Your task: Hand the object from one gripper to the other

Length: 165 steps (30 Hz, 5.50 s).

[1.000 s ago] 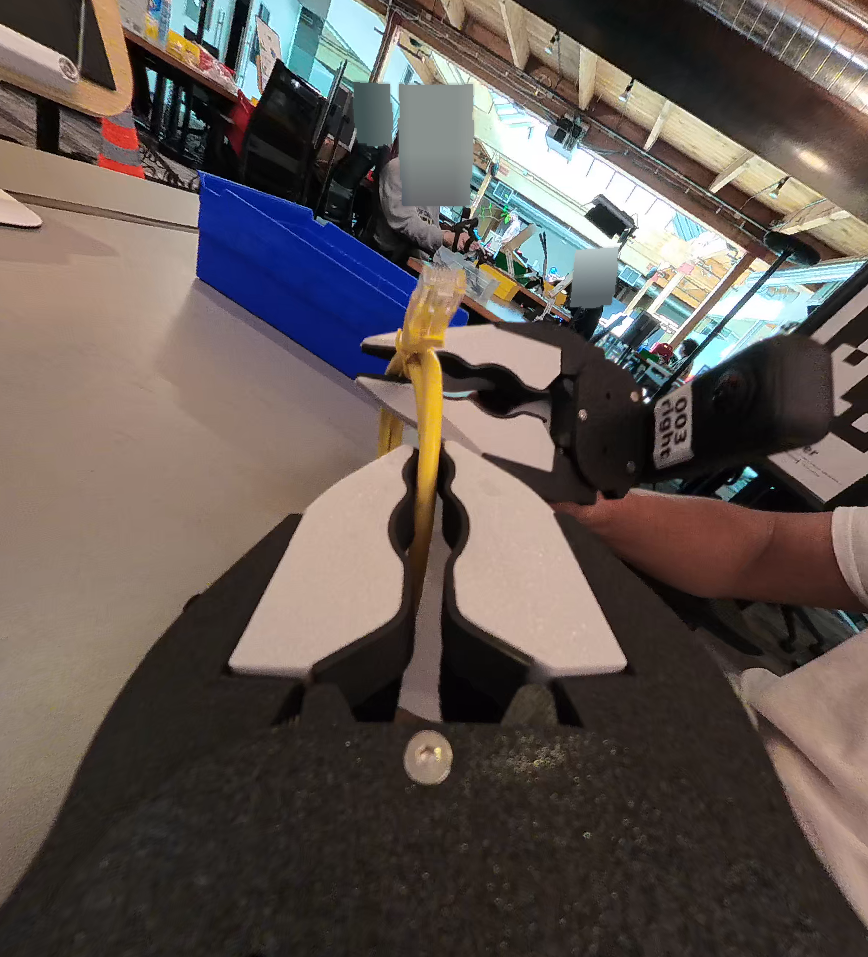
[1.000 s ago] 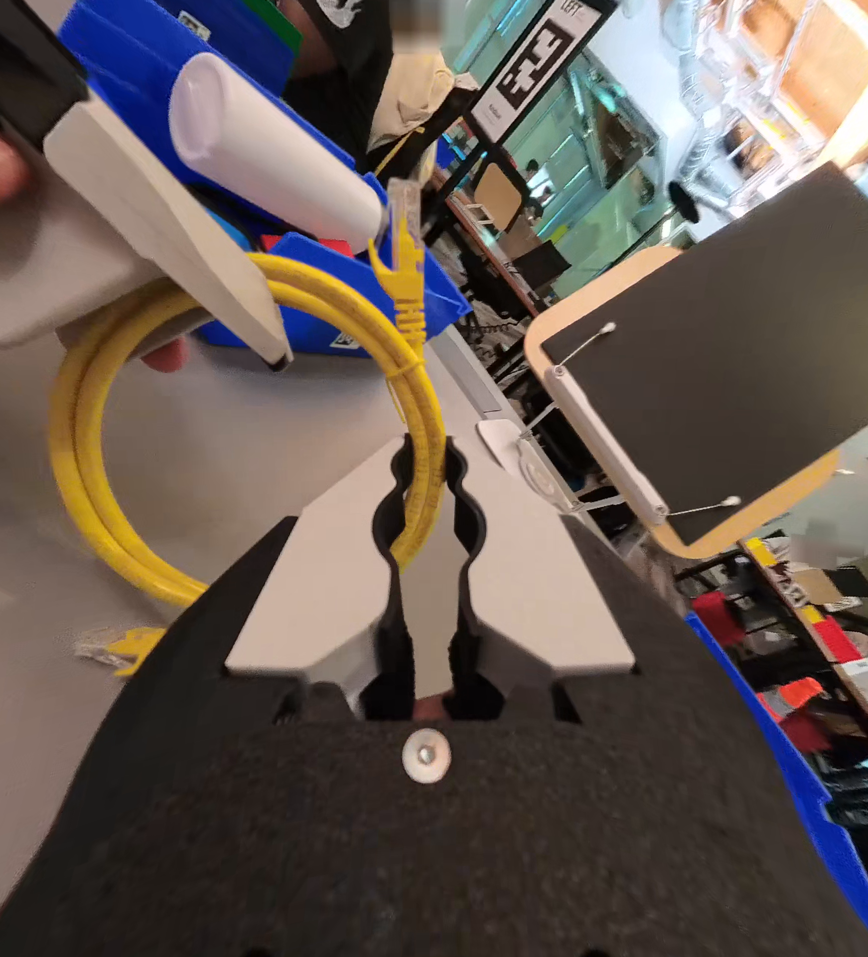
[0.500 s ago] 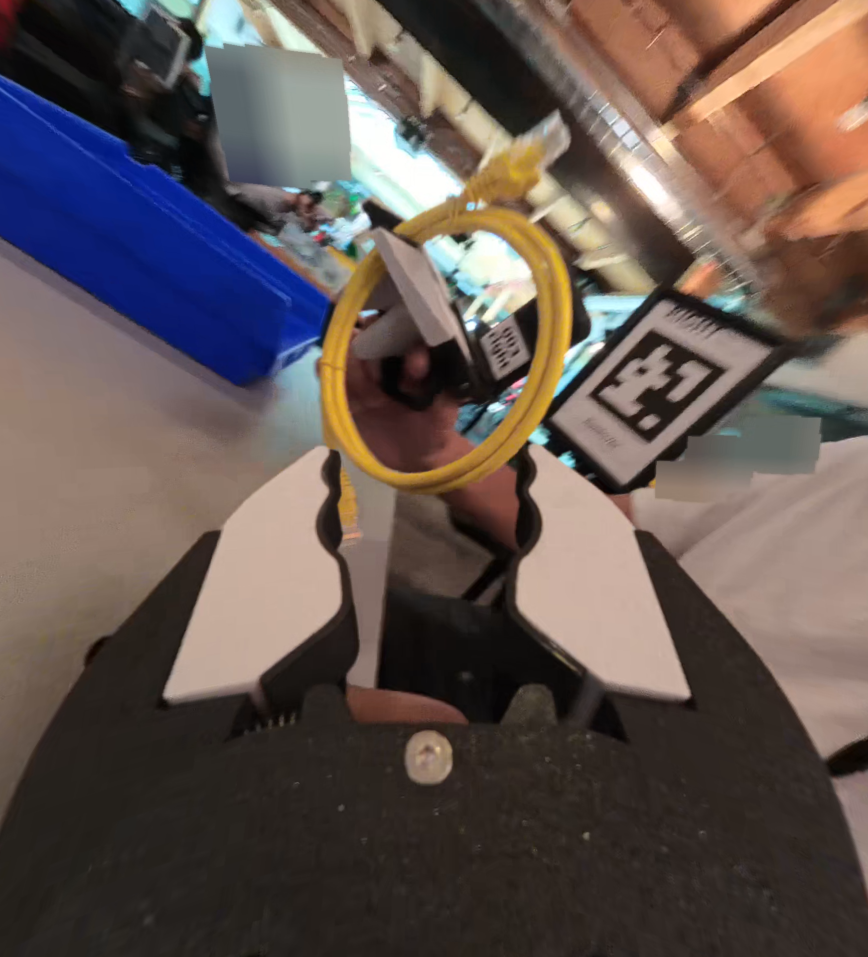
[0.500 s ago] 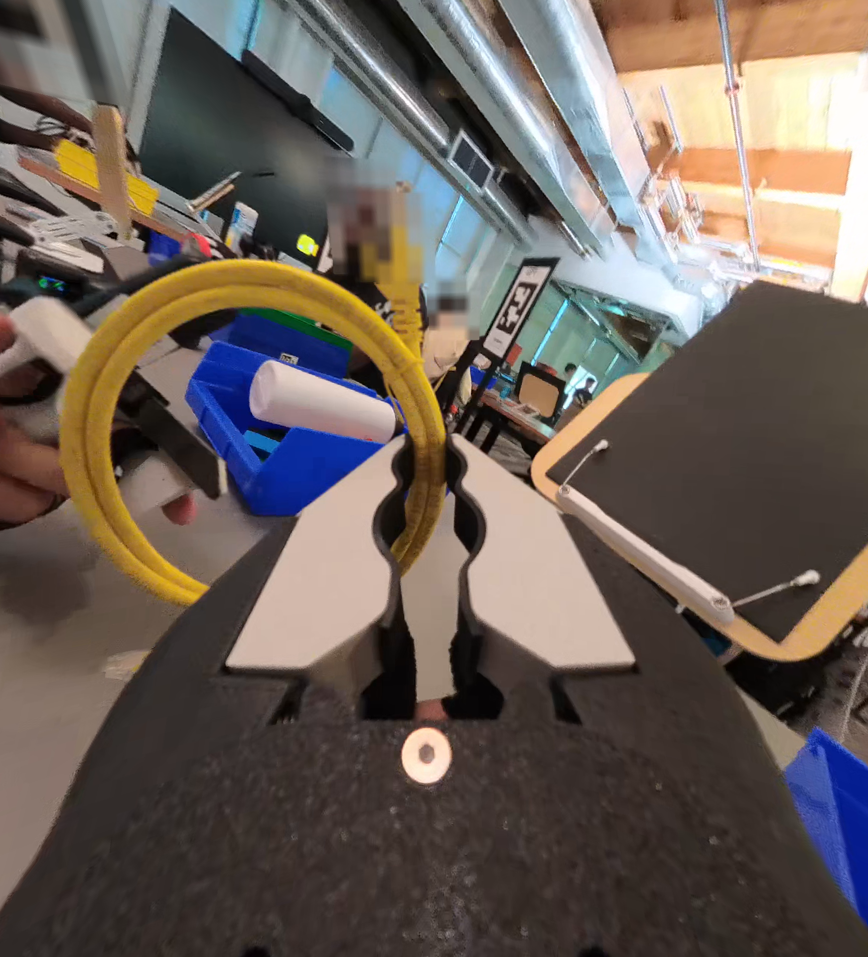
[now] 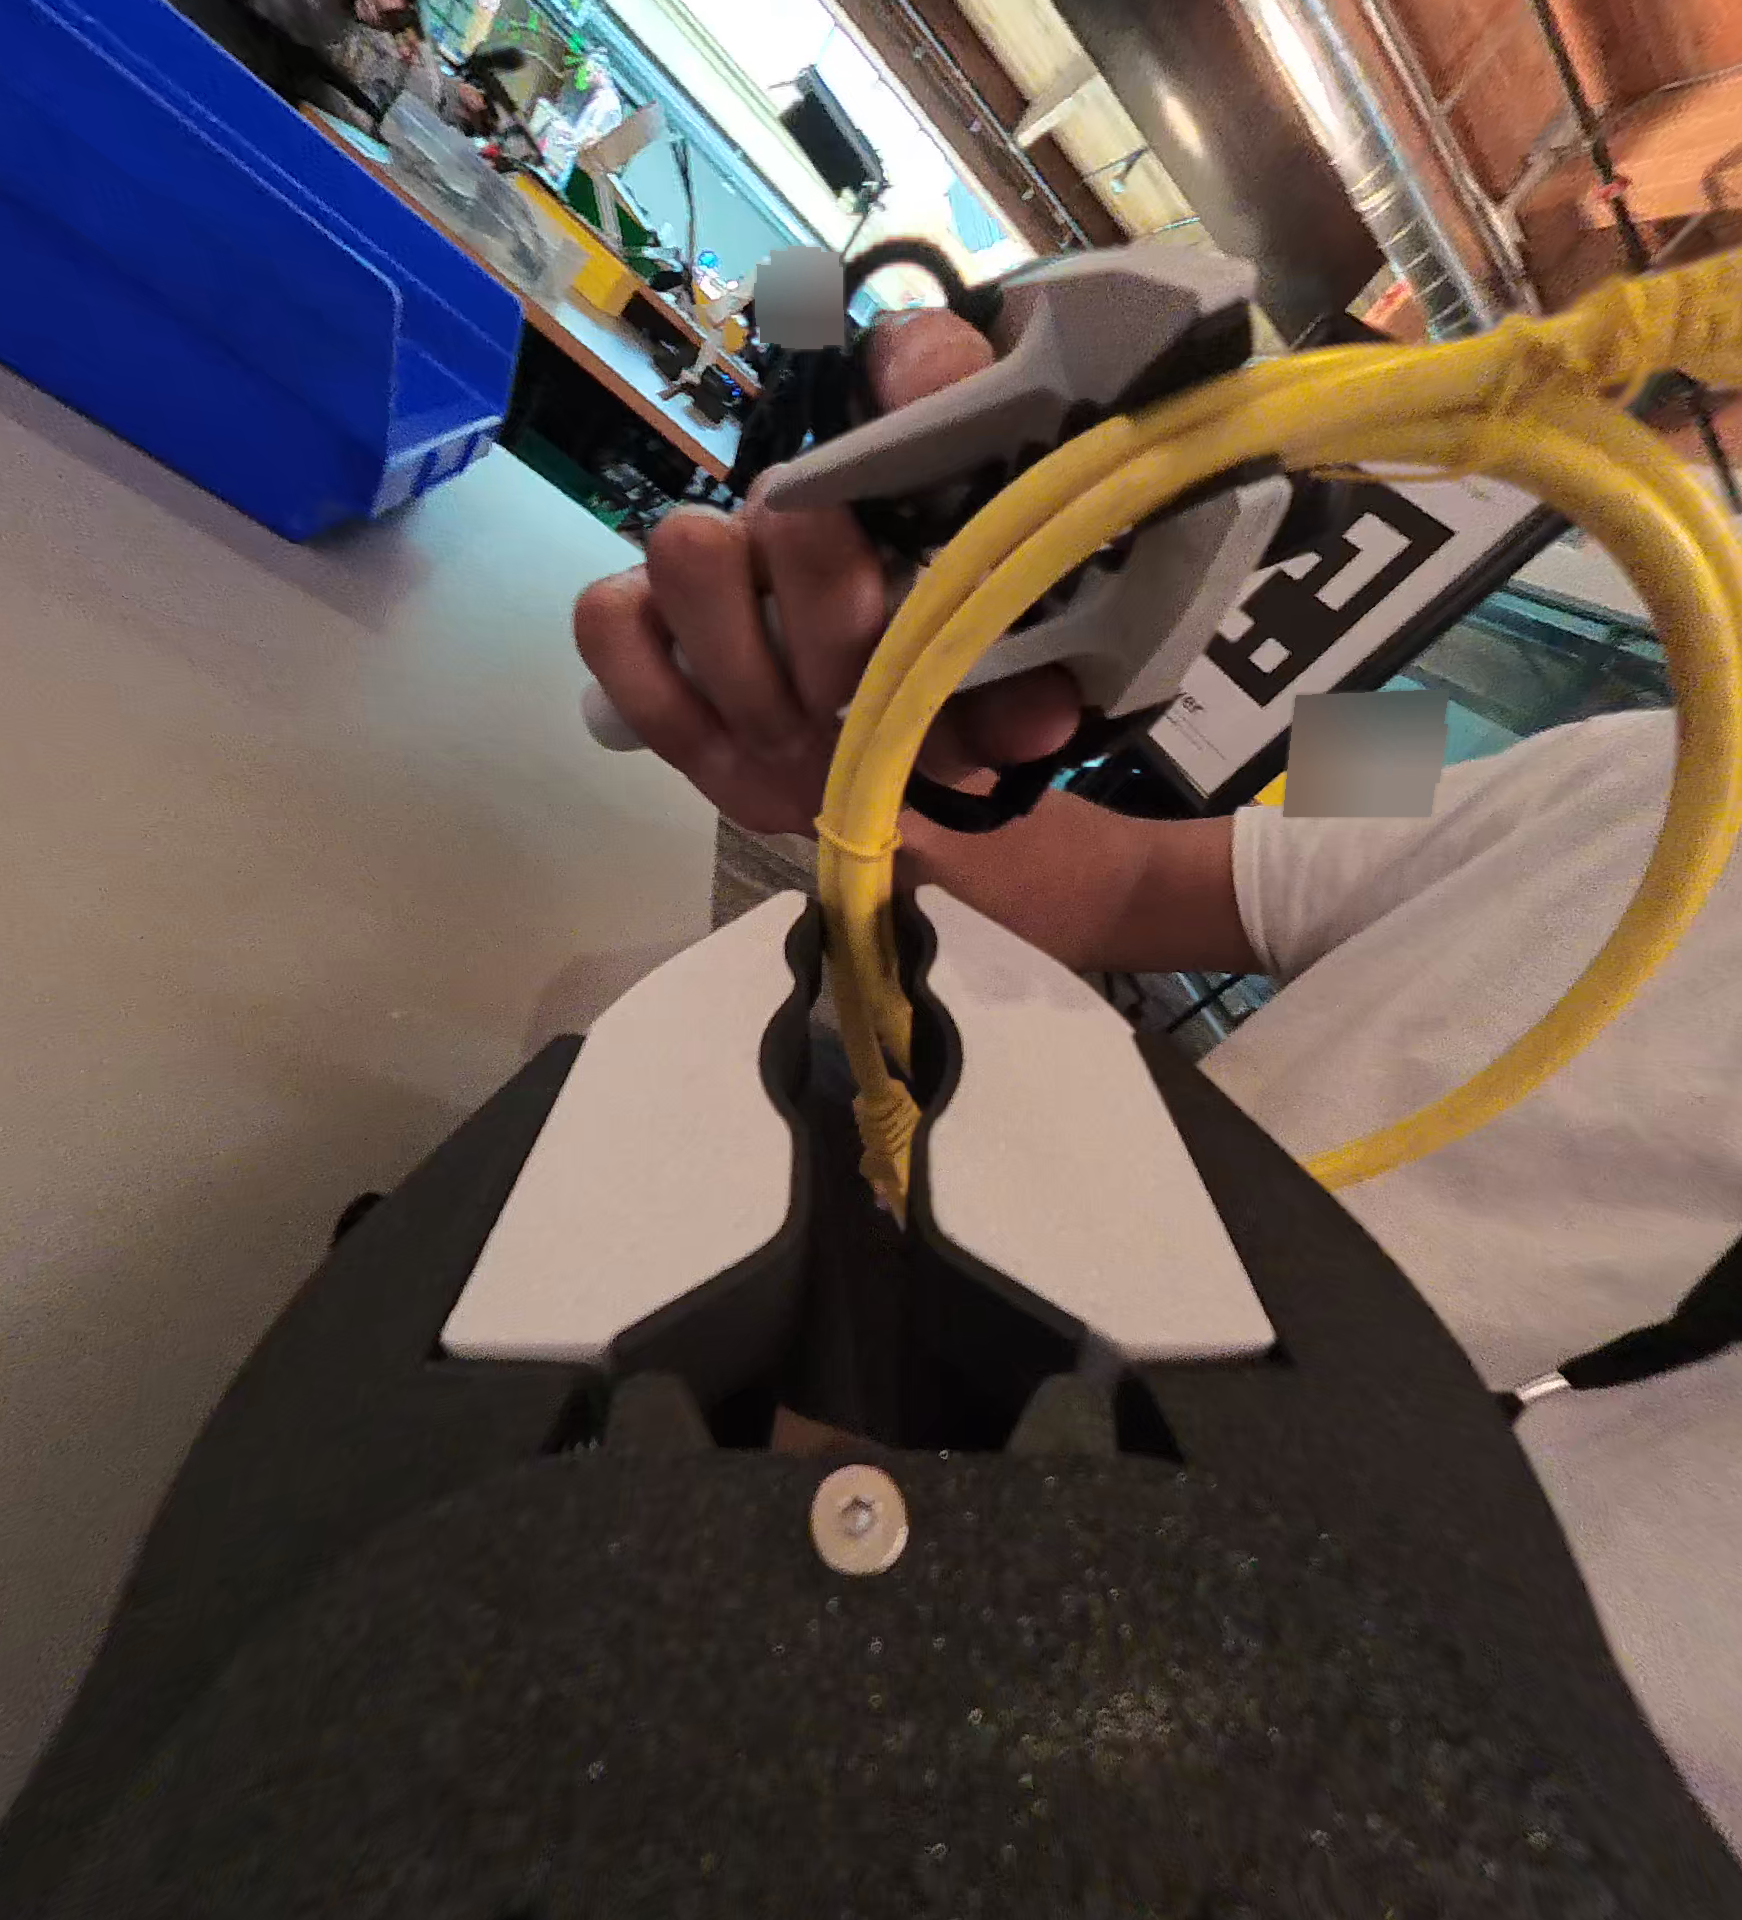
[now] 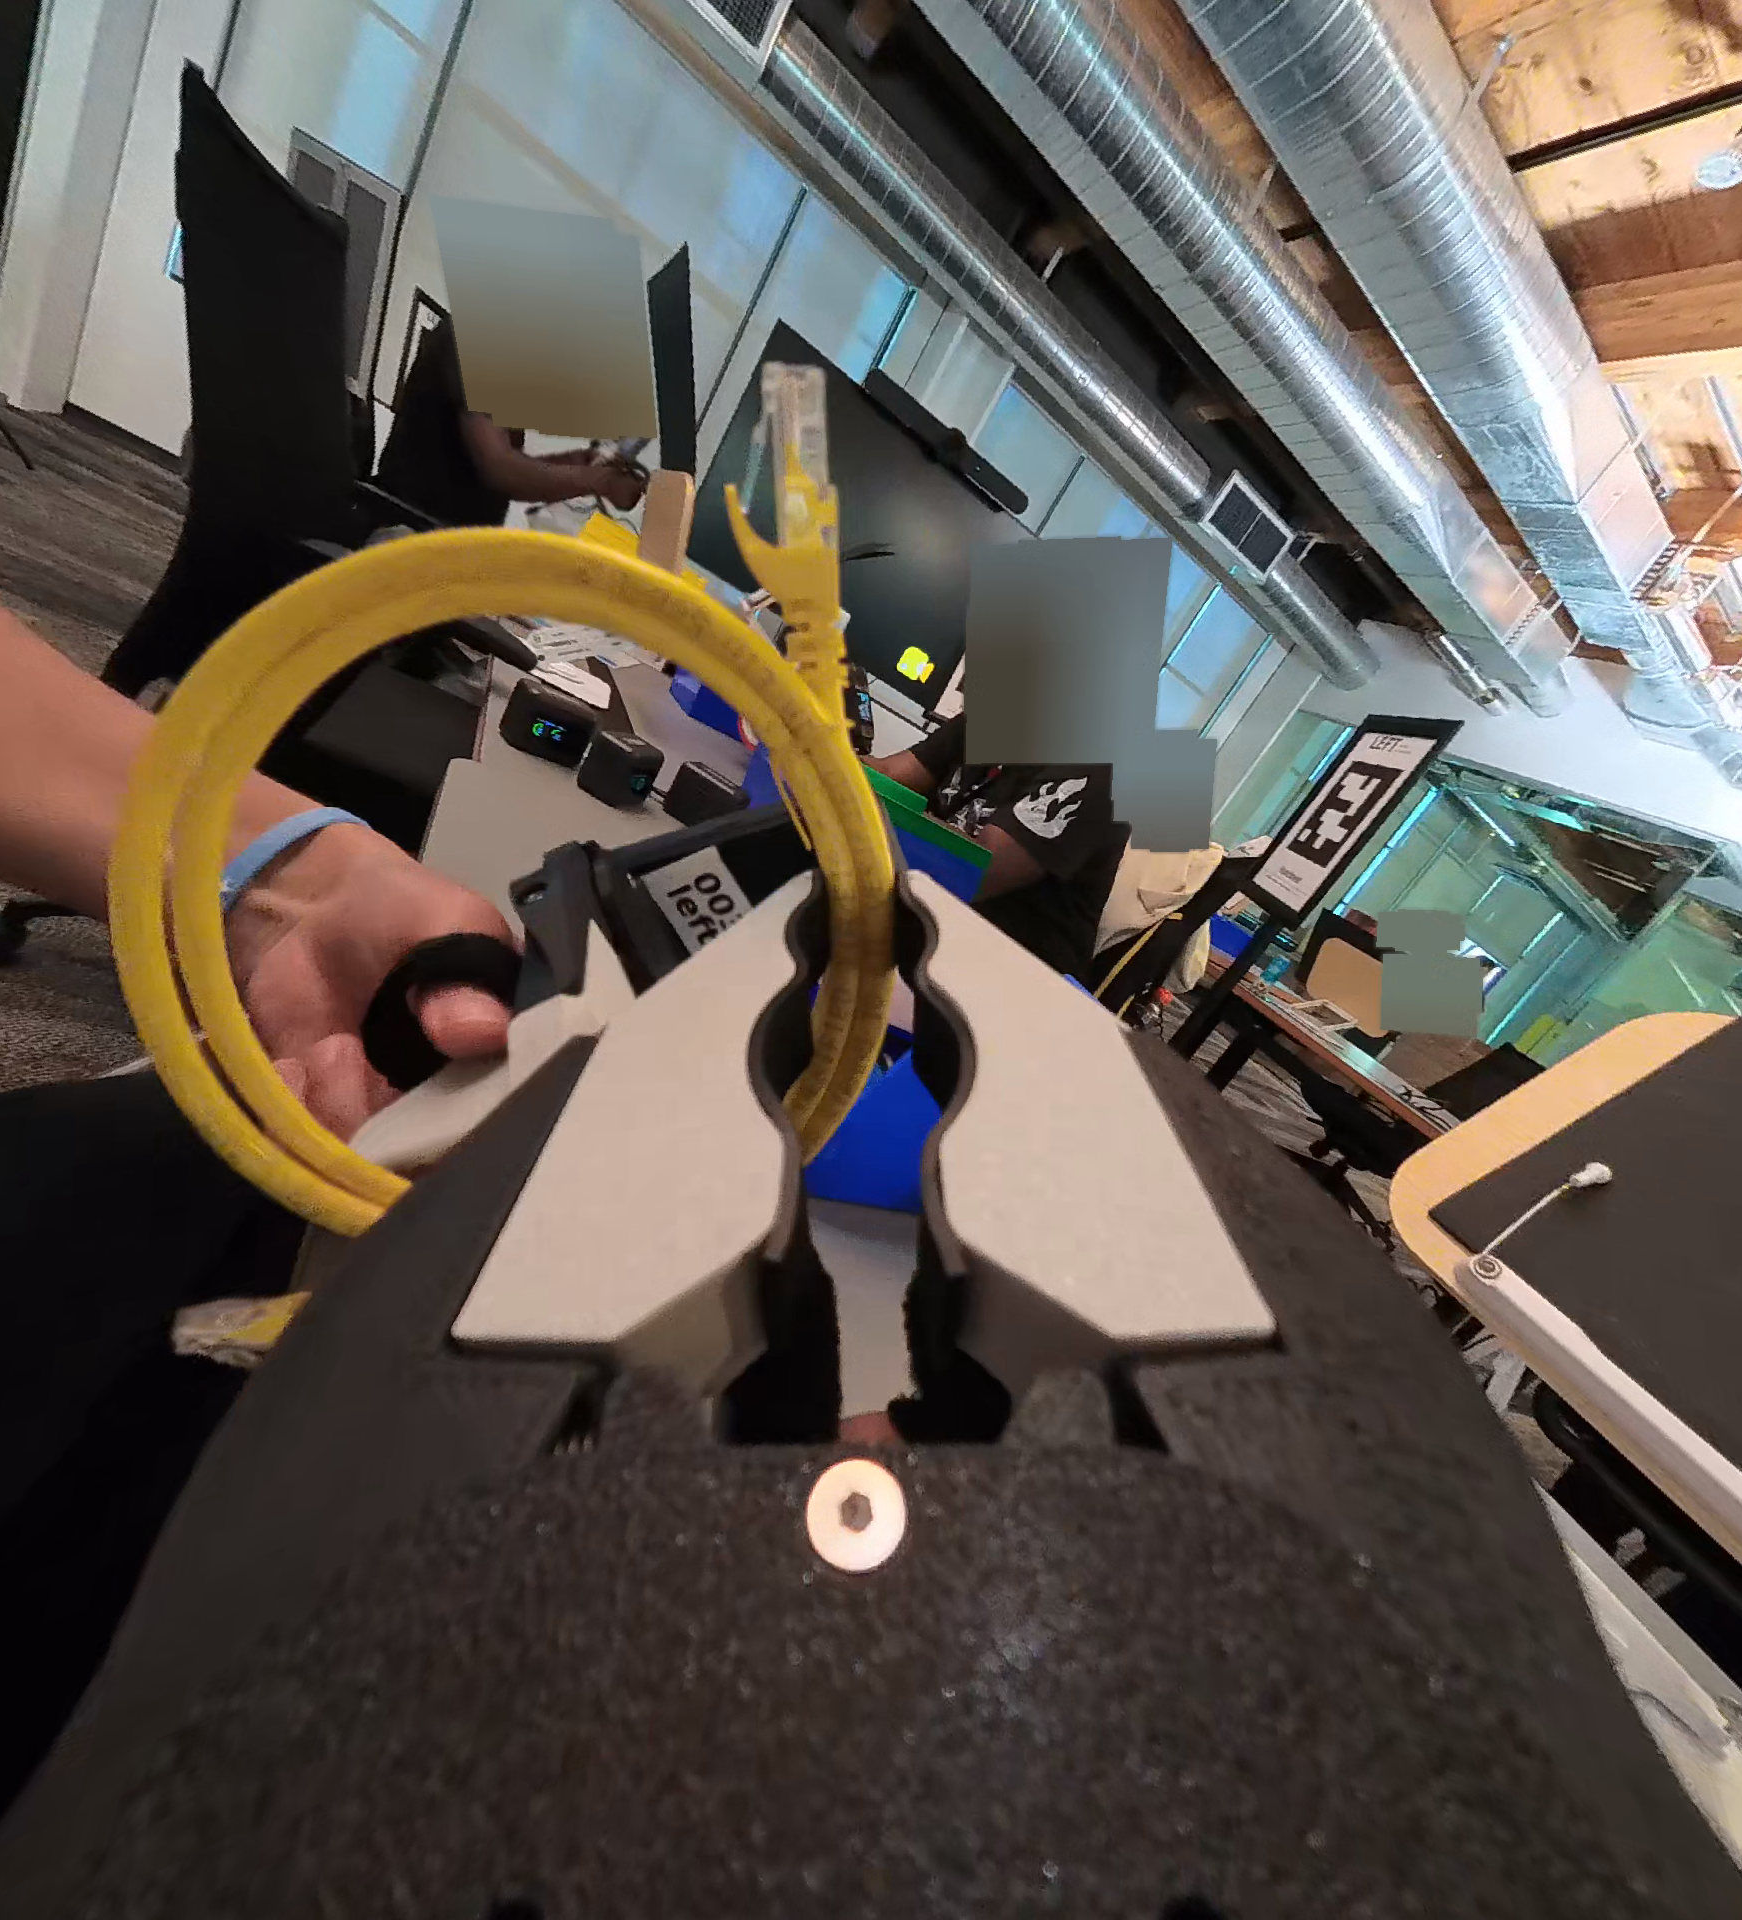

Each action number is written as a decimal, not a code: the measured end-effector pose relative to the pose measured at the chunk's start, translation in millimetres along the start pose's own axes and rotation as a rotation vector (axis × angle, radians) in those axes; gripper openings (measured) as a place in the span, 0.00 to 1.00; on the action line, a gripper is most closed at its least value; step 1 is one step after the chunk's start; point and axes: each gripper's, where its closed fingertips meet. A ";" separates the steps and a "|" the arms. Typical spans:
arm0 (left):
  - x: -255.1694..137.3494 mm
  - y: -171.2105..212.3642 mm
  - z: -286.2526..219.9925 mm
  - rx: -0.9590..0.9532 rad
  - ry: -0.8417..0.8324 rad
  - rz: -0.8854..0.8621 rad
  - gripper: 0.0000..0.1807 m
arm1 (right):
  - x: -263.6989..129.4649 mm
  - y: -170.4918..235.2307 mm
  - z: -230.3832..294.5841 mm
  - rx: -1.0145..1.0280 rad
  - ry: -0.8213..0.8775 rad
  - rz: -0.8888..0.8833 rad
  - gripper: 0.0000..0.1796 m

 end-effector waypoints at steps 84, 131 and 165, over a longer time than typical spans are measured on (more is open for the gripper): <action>-110.6 -103.8 54.9 0.314 -0.643 -0.555 0.07 | -54.6 123.2 -58.2 -0.062 0.272 0.580 0.30; -50.3 -63.1 33.3 1.217 -0.860 0.053 0.08 | -52.7 30.0 28.4 1.167 -0.510 0.119 0.05; -21.4 -59.4 -0.1 0.767 -0.489 -0.226 0.07 | -37.2 66.1 37.2 1.090 -0.387 0.260 0.03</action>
Point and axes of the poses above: each gripper's, where its closed fingertips meet, x out along the fingers, y out of its underside, z = x × y across the jaws, and after that the axes turned 8 degrees about -z, right-handed
